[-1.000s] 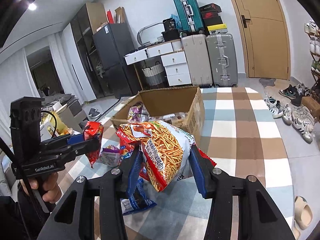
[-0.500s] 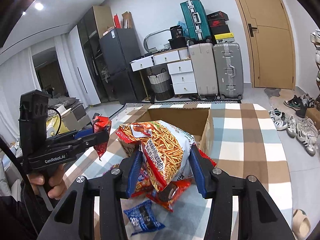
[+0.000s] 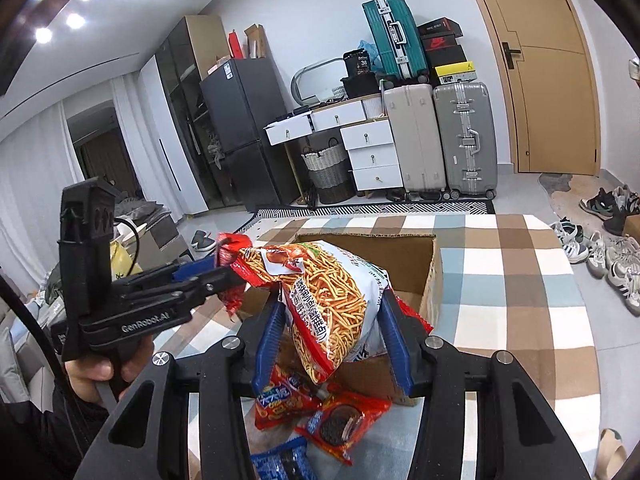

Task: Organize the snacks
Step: 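Carry both held bags over the cardboard box and lower them inside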

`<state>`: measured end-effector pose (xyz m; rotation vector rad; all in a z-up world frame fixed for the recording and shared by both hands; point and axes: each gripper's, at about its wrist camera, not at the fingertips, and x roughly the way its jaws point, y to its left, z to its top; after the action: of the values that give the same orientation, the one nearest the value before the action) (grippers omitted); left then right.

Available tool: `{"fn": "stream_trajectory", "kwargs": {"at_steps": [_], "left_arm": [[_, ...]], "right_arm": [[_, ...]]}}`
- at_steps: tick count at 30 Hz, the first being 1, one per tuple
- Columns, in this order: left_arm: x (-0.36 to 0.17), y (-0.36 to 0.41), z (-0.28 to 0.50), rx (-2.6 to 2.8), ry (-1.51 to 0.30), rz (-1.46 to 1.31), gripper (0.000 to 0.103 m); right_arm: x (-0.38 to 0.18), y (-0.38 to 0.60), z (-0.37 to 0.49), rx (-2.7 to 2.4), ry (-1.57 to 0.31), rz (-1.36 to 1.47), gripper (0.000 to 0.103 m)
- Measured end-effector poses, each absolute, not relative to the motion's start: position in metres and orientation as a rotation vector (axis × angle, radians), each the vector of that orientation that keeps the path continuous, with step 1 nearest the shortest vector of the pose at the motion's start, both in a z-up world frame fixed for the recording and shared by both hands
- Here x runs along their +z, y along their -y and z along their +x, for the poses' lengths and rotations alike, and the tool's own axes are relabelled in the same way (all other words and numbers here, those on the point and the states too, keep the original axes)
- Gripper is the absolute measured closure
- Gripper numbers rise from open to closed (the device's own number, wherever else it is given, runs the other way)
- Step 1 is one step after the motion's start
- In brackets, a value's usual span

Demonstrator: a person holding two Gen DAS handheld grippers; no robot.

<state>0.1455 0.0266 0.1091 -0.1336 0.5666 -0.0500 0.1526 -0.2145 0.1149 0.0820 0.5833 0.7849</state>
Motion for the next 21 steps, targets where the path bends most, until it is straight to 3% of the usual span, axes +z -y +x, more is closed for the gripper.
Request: {"fn": "stream_trajectory", "kwargs": {"at_steps": [21], "left_arm": [[0.066,-0.032,0.233,-0.052,-0.617,-0.129,0.061]], "right_arm": [[0.096,0.179,0.203,0.784,-0.668,0.095,0.056]]}}
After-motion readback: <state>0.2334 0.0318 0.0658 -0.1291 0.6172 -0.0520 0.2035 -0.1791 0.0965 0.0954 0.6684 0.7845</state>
